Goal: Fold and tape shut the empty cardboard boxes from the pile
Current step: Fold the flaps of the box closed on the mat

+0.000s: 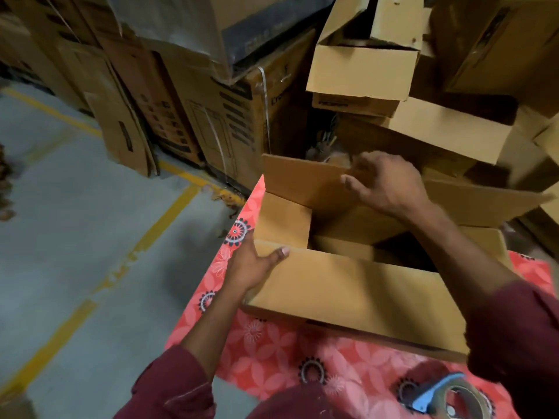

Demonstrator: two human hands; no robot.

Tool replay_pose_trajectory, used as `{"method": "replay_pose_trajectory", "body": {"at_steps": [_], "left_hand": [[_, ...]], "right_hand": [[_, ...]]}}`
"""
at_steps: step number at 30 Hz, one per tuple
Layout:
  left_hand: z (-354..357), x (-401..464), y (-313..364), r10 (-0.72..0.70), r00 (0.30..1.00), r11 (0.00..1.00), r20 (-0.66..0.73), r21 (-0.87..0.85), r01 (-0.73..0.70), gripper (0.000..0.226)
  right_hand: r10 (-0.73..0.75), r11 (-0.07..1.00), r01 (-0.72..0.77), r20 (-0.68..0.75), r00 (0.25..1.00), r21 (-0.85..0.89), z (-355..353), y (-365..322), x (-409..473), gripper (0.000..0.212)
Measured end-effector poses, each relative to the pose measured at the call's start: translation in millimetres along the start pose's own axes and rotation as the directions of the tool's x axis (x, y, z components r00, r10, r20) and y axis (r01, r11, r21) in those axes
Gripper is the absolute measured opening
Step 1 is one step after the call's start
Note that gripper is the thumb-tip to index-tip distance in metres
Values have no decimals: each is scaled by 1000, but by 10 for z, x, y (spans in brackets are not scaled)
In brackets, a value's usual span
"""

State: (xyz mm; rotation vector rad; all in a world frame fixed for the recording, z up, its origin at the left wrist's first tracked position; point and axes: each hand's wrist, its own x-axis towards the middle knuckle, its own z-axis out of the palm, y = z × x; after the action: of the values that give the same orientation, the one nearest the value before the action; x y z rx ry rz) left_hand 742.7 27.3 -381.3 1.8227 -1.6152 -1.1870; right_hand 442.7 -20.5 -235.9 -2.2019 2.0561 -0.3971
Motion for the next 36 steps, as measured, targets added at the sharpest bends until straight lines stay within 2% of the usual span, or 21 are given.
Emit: {"method": "replay_pose_trajectory", "body": {"at_steps": [3,7,11,13,17,21,27,32,36], "left_hand": [[11,23,-6,20,1000,1000,-19,14,-20,94],[23,3,17,-11,1000,998,-1,67,11,126],[-24,-35,42,-37,999,999,34,0,37,142],[-32,-57,93,-63,997,998,43,-17,64,132],[-24,-88,169,-100,995,995,-8,-8,100,85],[-24,-23,159,-89,995,996,-54,-15,88,61],[-62,10,281,-115,993,983,-19,145,117,55],[-61,121,230,-157,973,958,-171,212,192,49],[16,40,218,-101,968,956,-229,247,158,56]], "right_hand": [[-105,993,112,151,983,-42,194,-148,-556,31],[-138,990,142,272,952,6,657,-165,-996,55],[-60,994,84,303,951,-68,898,-245,-1186,70],[-41,994,72,316,948,-88,977,-296,-1234,75],[-17,996,43,305,952,-80,1050,-335,-1256,82],[-19,997,39,281,960,-66,1094,-341,-1294,80],[-27,991,67,321,947,-112,1138,-331,-1343,87],[-5,993,45,338,941,-111,1139,-334,-1295,89],[-19,994,53,342,940,-92,1157,-318,-1302,88]]}}
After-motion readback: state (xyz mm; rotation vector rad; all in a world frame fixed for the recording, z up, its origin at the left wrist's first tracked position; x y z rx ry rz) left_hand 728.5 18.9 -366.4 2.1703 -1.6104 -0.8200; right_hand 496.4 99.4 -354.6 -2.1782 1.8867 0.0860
